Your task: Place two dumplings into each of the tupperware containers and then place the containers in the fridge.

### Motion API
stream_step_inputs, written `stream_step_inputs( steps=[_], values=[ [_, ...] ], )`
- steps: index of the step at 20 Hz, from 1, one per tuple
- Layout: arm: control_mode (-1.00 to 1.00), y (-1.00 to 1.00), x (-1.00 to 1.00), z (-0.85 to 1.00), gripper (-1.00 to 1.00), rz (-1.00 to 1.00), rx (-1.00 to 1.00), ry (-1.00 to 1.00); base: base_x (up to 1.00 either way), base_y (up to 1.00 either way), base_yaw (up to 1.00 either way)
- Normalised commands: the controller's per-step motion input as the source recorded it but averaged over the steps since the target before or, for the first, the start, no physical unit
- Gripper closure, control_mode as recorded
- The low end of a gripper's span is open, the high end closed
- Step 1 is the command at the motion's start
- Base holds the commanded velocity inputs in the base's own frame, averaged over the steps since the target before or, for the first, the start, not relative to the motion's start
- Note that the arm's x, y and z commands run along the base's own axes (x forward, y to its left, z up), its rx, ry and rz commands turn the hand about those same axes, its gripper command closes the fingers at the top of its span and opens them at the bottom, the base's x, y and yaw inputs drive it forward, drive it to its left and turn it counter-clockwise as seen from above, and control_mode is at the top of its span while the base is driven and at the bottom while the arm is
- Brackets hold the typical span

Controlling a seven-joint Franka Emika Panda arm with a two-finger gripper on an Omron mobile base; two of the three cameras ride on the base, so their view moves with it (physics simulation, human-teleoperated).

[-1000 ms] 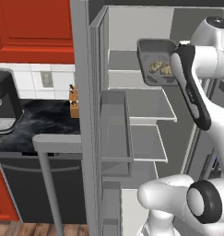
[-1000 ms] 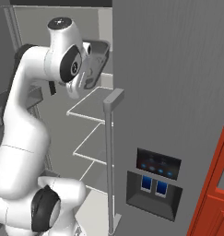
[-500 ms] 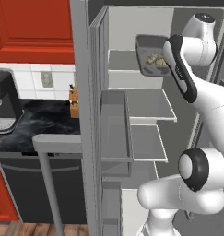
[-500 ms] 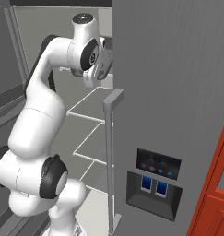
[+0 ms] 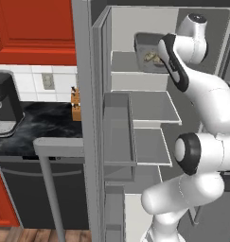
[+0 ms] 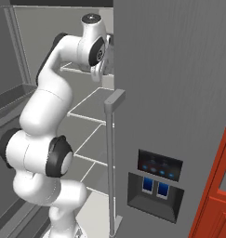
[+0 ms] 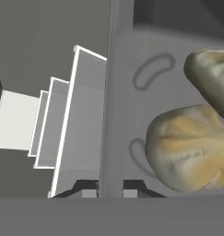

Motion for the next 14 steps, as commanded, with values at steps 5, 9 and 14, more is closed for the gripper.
stream_step_inputs(
  steps=[5,9,14],
  values=[
    [-1.00,0.00,0.45,-0.32,1.00,0.00,0.00,-0.06,0.00,0.00,0.00],
    [-1.00,0.00,0.36,-0.33,1.00,0.00,0.00,-0.06,0.00,0.00,0.00],
    [-1.00,-0.03,0.36,-0.05,1.00,0.00,0.00,-0.12,0.00,0.00,0.00]
  ],
)
